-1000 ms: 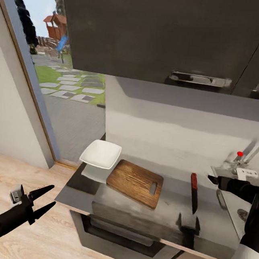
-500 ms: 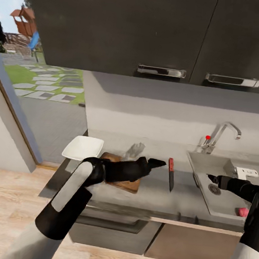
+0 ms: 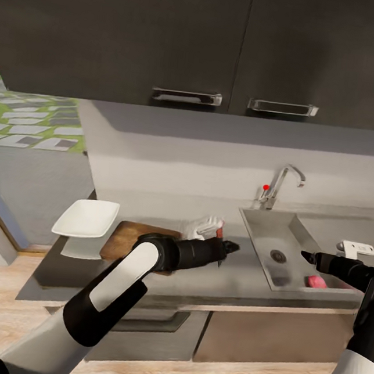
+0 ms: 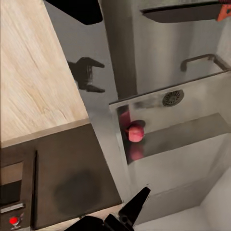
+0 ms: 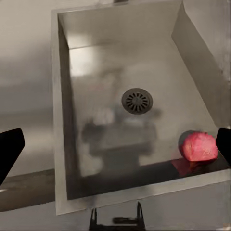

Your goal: In the kitchen, take the Vidalia onion out of the sink, dice it on the chopping board with the paring knife, put the diced onion into the bowl on the countertop, then place both the paring knife and the chopping board into the sink.

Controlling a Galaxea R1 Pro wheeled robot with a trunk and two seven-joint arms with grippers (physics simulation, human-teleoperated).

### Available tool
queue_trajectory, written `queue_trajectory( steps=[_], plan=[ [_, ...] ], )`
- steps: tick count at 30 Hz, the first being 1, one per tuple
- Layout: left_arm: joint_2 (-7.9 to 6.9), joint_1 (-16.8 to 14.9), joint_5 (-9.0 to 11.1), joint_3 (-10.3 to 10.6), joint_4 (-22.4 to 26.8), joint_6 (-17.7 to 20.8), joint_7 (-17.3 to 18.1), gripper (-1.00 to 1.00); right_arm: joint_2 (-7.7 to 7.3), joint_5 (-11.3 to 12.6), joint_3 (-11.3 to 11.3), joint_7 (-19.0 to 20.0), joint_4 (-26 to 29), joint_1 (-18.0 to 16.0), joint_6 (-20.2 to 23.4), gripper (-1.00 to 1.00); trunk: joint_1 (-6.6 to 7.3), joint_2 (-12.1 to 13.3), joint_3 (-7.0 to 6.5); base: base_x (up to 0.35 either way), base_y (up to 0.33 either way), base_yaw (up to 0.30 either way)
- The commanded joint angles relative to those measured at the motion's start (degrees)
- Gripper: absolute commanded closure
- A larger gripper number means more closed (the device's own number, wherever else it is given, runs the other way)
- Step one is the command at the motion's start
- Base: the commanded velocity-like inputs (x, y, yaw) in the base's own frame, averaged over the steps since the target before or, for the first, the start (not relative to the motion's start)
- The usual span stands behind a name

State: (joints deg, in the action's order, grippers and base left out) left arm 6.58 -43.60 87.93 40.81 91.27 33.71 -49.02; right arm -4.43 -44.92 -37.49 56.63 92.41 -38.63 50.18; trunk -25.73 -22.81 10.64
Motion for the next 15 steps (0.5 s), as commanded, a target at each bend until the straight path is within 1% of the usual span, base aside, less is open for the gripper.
queue_trajectory(
  steps=[1,4,6,7,9,11,15],
  plan=[
    [0.05,-0.04,-0.26,0.01,0.02,0.09,-0.53,-1.0,0.01,-0.51,-0.04,0.59,0.05,-0.05,0.19,-1.0,-0.05,-0.12,0.12,0.093,-0.205,-0.3],
    [0.07,-0.01,-0.99,0.07,-0.02,0.11,-0.65,-1.0,0.01,-0.52,-0.03,0.63,0.05,0.02,0.2,-1.0,-0.05,-0.12,0.12,0.142,-0.251,-0.246],
    [0.08,0.0,-1.17,0.12,-0.03,0.15,-0.68,-1.0,-0.1,-0.48,-0.07,0.78,0.05,0.16,0.14,-1.0,-0.05,-0.12,0.12,0.176,-0.275,-0.112],
    [0.42,-0.34,-0.88,-0.21,0.31,0.49,-0.75,-1.0,0.24,-0.15,0.15,1.11,0.38,-0.17,0.48,-1.0,-0.05,-0.11,0.13,0.0,0.0,0.0],
    [0.89,-0.98,-0.86,-0.85,0.95,0.77,-0.73,-1.0,0.3,0.28,0.1,1.75,1.03,-0.82,1.15,-1.0,-0.05,-0.11,0.13,0.0,0.0,0.0],
    [0.89,-1.63,-0.86,-1.5,1.59,0.77,-0.73,-1.0,0.3,0.28,0.1,2.0,1.67,-1.46,1.59,-1.0,-0.05,-0.11,0.13,0.0,0.0,0.0],
    [0.89,-2.89,-0.86,-1.58,2.87,0.77,-0.73,-1.0,0.3,0.28,0.1,2.0,2.96,-2.55,1.59,-1.0,-0.05,-0.11,0.13,0.0,0.0,0.0]
  ],
)
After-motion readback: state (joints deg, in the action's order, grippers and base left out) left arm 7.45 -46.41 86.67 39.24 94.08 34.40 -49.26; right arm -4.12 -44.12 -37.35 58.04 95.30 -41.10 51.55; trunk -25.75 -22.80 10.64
